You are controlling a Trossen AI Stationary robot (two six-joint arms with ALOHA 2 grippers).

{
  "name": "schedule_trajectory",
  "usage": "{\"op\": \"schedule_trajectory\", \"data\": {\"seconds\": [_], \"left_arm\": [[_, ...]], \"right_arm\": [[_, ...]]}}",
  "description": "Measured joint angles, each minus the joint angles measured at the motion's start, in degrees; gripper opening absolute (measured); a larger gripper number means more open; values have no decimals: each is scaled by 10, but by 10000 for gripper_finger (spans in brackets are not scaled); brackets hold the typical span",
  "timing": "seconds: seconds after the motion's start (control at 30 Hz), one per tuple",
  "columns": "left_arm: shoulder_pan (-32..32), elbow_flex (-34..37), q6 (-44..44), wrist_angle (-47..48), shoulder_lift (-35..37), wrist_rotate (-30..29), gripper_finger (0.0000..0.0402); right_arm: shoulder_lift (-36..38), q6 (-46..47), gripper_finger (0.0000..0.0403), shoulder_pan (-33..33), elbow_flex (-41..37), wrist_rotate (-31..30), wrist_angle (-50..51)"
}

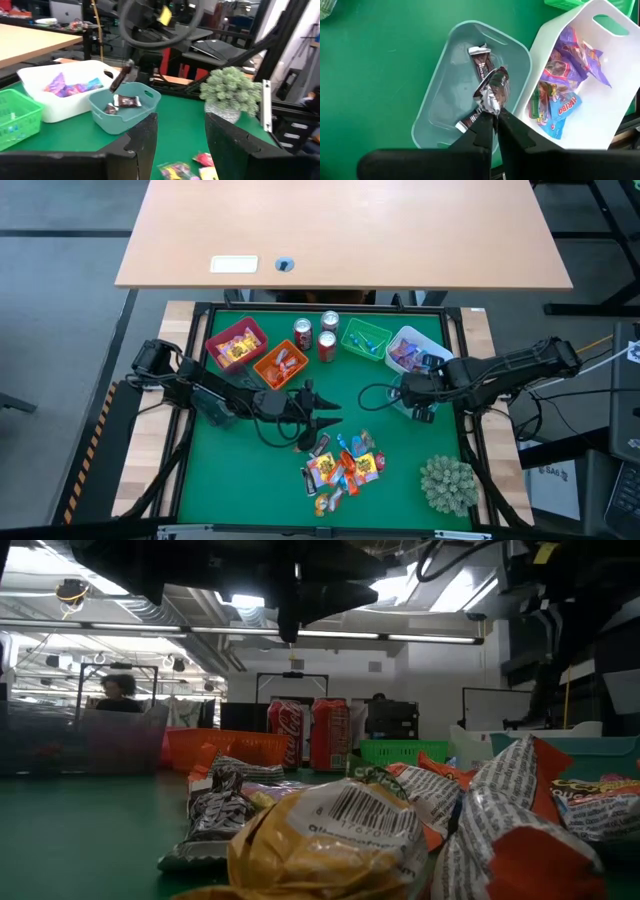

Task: Sort candy
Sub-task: Put the brown chocolate into the blue bin, then put the orange chocolate into the orange bin

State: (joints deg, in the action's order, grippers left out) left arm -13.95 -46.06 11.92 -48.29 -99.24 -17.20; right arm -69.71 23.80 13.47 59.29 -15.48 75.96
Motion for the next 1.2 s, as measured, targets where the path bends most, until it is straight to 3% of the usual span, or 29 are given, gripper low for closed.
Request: {"op": "schedule_trajectory", "data": {"seconds": [0.53, 0.73, 0.97, 1.2], "left_arm": [[-52, 0, -31, 22, 12, 3, 148], [-65, 0, 20, 187, 83, -15, 148], [-92, -1, 158, 415, 137, -16, 148], [-136, 0, 244, 474, 101, -16, 148]], "right_arm": [[0, -1, 132, 0, 0, 0, -1], [0, -1, 140, 0, 0, 0, -18], [0, -1, 139, 0, 0, 0, -59], [0, -1, 138, 0, 0, 1, -131]]}}
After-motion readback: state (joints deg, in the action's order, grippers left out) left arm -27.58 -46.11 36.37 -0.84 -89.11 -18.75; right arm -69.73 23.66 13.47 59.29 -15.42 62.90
